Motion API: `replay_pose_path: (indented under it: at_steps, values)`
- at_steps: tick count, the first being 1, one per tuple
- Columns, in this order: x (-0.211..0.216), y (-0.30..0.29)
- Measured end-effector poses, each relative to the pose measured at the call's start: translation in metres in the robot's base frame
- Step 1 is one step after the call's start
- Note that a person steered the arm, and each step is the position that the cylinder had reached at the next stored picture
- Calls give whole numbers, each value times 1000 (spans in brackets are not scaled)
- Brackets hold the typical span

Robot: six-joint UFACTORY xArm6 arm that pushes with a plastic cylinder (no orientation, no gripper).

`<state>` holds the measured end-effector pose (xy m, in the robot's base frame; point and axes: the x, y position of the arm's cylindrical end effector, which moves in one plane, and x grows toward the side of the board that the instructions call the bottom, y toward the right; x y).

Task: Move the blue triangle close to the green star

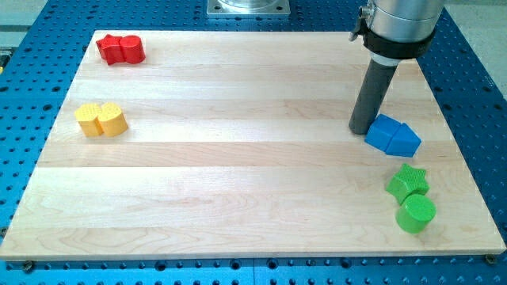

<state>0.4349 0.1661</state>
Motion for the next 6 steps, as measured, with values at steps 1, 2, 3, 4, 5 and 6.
replay_pose_path:
  at_steps: [1, 2, 3, 4, 5, 6]
  values:
    - [22, 0]
    - [-23, 8]
    - [-47, 74]
    - [14, 72]
    - [28, 59]
    - [6, 59]
